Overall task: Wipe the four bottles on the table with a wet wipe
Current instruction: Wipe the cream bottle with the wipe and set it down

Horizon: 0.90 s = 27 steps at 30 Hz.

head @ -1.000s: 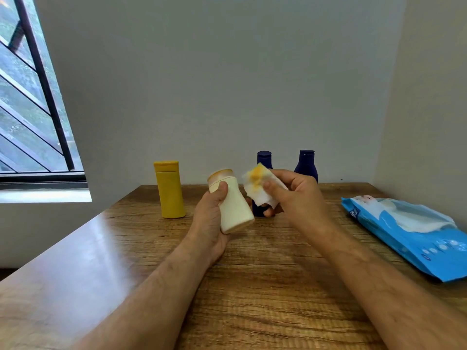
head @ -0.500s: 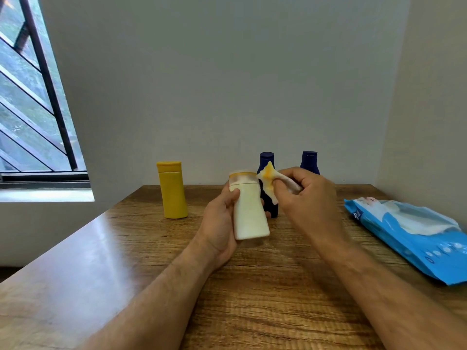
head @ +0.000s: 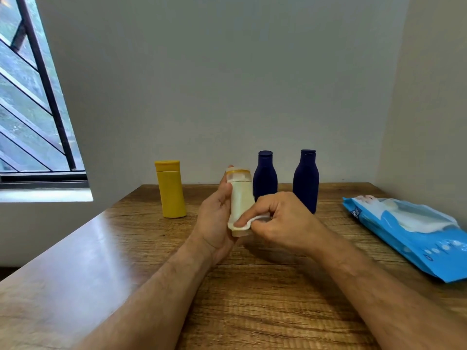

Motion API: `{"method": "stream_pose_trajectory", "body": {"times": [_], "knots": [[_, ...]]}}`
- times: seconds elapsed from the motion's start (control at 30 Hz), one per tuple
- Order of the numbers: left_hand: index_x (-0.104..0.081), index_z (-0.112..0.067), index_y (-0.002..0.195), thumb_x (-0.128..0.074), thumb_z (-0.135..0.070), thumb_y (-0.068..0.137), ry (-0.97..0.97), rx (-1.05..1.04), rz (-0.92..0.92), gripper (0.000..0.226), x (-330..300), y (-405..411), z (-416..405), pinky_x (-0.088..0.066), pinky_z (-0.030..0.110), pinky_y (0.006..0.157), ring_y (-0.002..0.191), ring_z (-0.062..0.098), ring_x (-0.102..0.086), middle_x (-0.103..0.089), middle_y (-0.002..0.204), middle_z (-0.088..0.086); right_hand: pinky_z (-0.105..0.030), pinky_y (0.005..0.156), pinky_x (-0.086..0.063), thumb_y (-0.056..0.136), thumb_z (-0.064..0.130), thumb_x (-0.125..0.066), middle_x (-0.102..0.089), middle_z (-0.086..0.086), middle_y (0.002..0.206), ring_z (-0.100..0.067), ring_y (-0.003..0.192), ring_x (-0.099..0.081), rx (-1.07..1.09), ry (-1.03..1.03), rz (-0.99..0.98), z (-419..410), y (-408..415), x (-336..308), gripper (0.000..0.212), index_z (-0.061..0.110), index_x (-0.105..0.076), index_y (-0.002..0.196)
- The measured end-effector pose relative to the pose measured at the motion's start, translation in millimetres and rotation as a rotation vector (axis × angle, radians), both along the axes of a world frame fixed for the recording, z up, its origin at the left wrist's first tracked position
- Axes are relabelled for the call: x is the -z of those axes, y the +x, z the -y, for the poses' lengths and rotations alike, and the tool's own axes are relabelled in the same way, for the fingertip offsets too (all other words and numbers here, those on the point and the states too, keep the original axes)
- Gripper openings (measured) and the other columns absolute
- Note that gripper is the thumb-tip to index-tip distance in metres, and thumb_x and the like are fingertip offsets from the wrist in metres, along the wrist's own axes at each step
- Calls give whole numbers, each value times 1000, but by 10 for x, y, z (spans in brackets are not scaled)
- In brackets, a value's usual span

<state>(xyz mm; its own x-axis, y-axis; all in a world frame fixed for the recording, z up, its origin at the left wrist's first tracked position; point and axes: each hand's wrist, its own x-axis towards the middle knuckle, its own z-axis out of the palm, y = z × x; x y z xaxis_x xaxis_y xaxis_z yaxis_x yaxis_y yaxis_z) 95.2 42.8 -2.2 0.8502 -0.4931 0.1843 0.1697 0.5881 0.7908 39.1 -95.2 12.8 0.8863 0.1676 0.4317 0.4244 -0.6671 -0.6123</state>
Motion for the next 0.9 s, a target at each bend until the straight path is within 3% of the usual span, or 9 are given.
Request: {"method": "stream_pose_trajectory", "body": {"times": [0.07, 0.13, 0.3, 0.43, 0.5, 0.63, 0.77, 0.83, 0.9], "knots": [[-56, -21, 138, -34, -35, 105, 52, 9, 19, 42, 19, -9, 7, -54, 51, 96, 112, 33, -67, -69, 123, 20, -11, 71, -49, 88, 14, -66, -67, 21, 93, 8, 88, -60, 70, 132, 102, 2, 11, 2, 27, 37, -77, 93], [-59, -22, 136, -37, -38, 103, 142, 5, 37, 43, 39, -13, 14, -47, 52, 100, 109, 33, -64, -67, 125, 19, -10, 69, -50, 90, 14, -66, -68, 15, 97, 5, 86, -61, 136, 262, 209, 27, 26, -7, 26, 36, -76, 97], [-65, -14, 118, -48, -42, 99, 238, -109, 113, 38, 6, -28, -18, -49, 34, 66, 70, 18, -62, -67, 86, 10, -12, 66, -50, 92, 23, -66, -70, 15, 95, 2, 82, -63, 312, 310, 329, 107, 74, -26, 18, 33, -76, 104], [-61, -14, 98, -51, -25, 100, 277, -136, 280, 15, -15, -65, -1, -49, 20, 53, 56, 4, -62, -67, 63, -7, -18, 57, -53, 94, 20, -64, -70, 12, 83, -9, 70, -67, 340, 441, 350, 144, 48, -77, 18, 28, -77, 103], [-67, -15, 105, -65, -25, 92, 306, -174, 317, 16, -13, -54, -11, -50, 23, 60, 67, 7, -64, -72, 73, -7, -13, 50, -50, 95, 19, -63, -70, 10, 82, -12, 67, -67, 333, 500, 331, 139, 37, -87, 16, 26, -76, 103], [-63, -31, 120, -83, -33, 69, 469, -366, 455, 55, 59, 23, -45, -57, 36, 80, 98, 16, -68, -72, 109, -2, -11, 46, -47, 95, 24, -64, -70, 7, 80, -11, 63, -66, 332, 534, 337, 115, 18, -110, 14, 27, -74, 103], [-48, -36, 118, -85, -28, 72, 753, -581, 690, 60, 71, 4, -63, -62, 34, 74, 87, 5, -68, -67, 105, -10, -17, 47, -50, 94, 25, -65, -70, 9, 76, -11, 64, -66, 297, 518, 363, 125, -2, -120, 11, 28, -75, 99], [-46, -32, 118, -83, -22, 75, 798, -622, 740, 57, 60, -4, -74, -61, 30, 75, 84, 4, -66, -66, 101, -10, -23, 51, -55, 93, 22, -66, -71, 11, 74, -11, 68, -66, 281, 463, 386, 116, -10, -112, 11, 27, -76, 94], [-45, -28, 119, -81, -17, 77, 767, -635, 748, 56, 42, -27, -80, -58, 23, 77, 85, 1, -66, -65, 99, -10, -20, 51, -51, 91, 21, -66, -70, 12, 73, -9, 67, -64, 299, 413, 418, 117, -9, -105, 10, 25, -75, 92]]}}
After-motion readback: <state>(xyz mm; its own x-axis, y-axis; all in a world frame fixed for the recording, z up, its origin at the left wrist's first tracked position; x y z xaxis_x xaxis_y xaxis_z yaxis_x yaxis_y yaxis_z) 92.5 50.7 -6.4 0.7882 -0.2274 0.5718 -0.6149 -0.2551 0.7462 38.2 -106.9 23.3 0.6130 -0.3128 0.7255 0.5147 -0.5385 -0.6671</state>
